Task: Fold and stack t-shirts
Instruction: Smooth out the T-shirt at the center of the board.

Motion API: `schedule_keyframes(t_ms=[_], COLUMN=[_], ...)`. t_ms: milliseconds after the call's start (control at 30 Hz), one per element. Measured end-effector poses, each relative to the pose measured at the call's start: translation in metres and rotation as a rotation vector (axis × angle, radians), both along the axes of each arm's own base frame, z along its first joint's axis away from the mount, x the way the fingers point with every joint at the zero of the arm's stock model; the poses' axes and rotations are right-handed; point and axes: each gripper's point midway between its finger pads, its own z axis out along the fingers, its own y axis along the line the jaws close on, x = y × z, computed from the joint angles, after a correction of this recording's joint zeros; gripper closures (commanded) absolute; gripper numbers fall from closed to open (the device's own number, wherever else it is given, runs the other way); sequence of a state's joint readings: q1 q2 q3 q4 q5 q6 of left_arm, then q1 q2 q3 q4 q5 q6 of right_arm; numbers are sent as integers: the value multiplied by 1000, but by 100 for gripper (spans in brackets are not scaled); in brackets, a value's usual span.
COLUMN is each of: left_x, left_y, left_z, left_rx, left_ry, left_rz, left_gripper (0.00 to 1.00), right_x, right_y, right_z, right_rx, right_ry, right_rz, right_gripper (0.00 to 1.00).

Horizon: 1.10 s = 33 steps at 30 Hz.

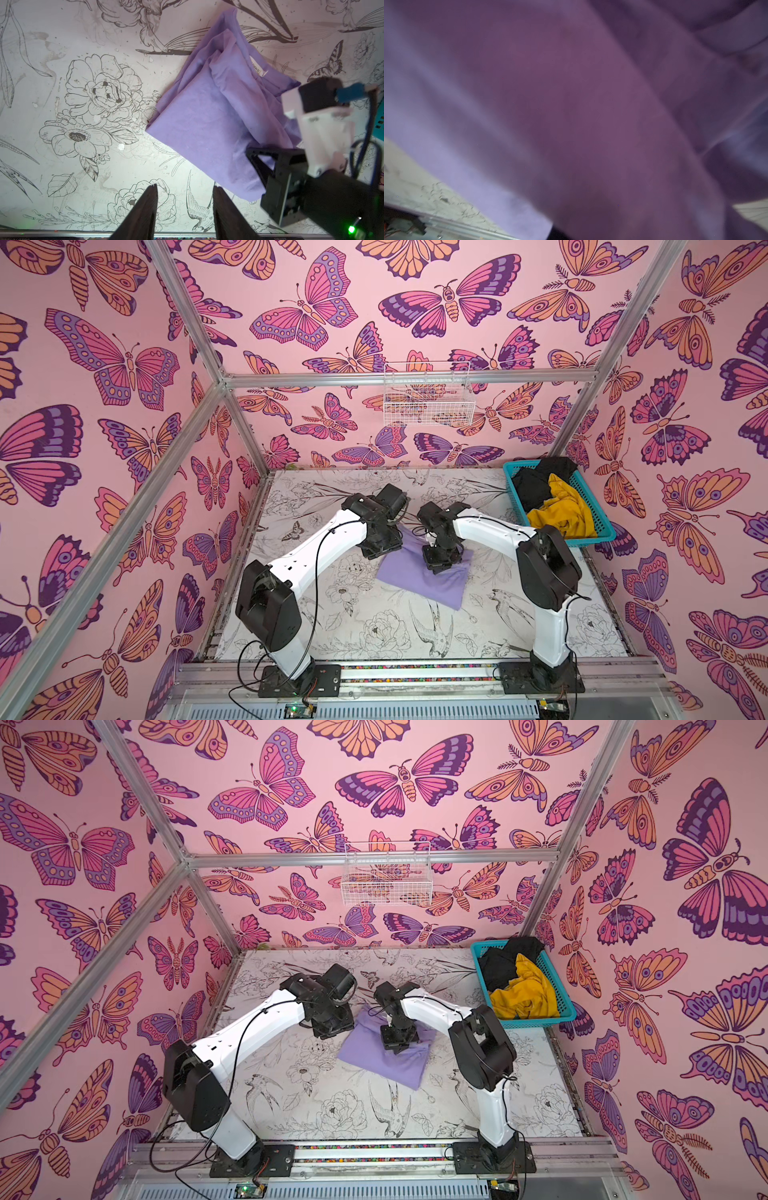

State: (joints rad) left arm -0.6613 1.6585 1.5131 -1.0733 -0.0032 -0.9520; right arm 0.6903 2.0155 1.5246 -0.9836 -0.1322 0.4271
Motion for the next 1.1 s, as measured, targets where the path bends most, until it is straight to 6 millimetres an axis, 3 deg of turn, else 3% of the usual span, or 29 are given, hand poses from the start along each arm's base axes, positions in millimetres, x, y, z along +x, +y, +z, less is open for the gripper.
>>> schedule_keyframes(t_ms=[233,400,500,600,700,800,867,967,1033,1100], left_x=[-13,-16,-17,-10,11,39,59,81,90,93], left_y=[9,9,5,-7,-30,-54,-71,-89,-96,-100], left_z=[-1,-3,-3,-1,1,-6,-17,-45,-66,-86], left_rx=[-4,-11,-30,-68,-122,-149,-159,-164,-160,-151], left_ry=[12,25,33,24,-15,-41,-46,-19,15,48], left_rz=[12,23,16,-9,-50,-91,-120,-150,-157,-164], left_gripper=[52,52,52,51,52,55,60,72,78,81], right_x=[82,106,103,97,89,79,72,58,50,38], right_y=[-38,-51,-49,-46,-43,-42,-47,-58,-64,-70], right_z=[34,32,18,26,55,103,140,177,186,183], right_rx=[-19,-43,-58,-75,-87,-59,-23,11,16,2], right_ry=[-164,-179,-148,-157,-218,-314,-384,-448,-462,-445], right_rz=[-62,-61,-51,-31,-3,9,-1,-22,-35,-40], right_gripper=[100,100,99,98,97,96,95,98,100,100])
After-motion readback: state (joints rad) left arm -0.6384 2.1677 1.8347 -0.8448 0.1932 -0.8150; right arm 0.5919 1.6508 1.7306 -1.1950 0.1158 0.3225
